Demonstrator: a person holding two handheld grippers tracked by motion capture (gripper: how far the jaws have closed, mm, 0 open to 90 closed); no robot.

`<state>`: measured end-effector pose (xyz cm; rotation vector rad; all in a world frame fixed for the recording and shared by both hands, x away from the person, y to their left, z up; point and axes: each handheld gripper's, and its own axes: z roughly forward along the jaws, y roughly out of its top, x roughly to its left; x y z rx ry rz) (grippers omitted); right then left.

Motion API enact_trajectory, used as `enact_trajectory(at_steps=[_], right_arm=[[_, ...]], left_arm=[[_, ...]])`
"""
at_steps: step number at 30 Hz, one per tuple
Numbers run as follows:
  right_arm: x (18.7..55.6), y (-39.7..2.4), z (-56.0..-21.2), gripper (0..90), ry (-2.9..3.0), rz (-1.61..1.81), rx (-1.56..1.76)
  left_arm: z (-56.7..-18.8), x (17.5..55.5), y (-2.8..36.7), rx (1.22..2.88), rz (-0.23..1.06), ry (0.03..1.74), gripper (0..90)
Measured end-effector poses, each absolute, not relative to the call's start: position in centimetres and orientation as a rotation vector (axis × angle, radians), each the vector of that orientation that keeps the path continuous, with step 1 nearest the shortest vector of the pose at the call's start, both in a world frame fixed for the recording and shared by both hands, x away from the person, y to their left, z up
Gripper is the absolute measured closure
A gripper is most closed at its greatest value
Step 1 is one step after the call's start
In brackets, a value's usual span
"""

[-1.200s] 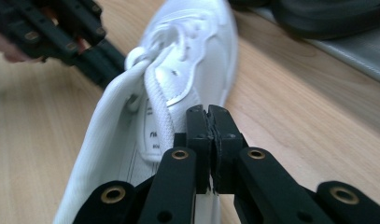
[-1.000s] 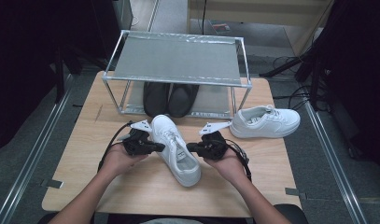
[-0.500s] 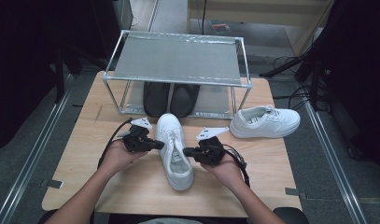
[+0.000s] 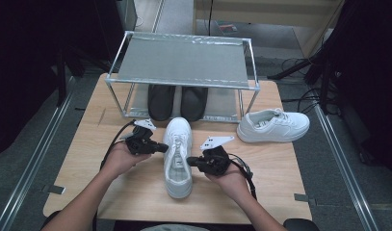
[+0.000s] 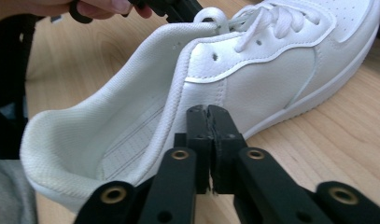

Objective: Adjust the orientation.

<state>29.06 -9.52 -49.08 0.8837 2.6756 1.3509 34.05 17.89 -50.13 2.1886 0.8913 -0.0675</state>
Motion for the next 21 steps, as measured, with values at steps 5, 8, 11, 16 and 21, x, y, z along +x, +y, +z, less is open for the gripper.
enact_trajectory(at_steps=[5,8,11,16,21], right_arm=[[28.9,-9.6,-49.0,90.0,2.671,1.352,0.899],[29.1,-9.7,-49.0,90.0,2.679,1.360,0.904],[29.3,-10.0,-49.0,90.0,2.679,1.374,0.918],[30.0,-10.3,-49.1,90.0,2.640,1.355,0.971],[30.3,-9.9,-49.5,90.0,2.644,1.345,0.993]], left_arm=[[-50.2,34.1,18.0,2.183,-0.083,0.893,90.0],[-50.1,34.2,18.1,2.181,-0.087,0.895,90.0],[-50.1,34.1,18.2,2.186,-0.091,0.900,90.0],[-50.0,33.9,18.2,2.220,-0.094,0.892,90.0],[-49.9,33.3,18.0,2.236,-0.113,0.868,90.0]])
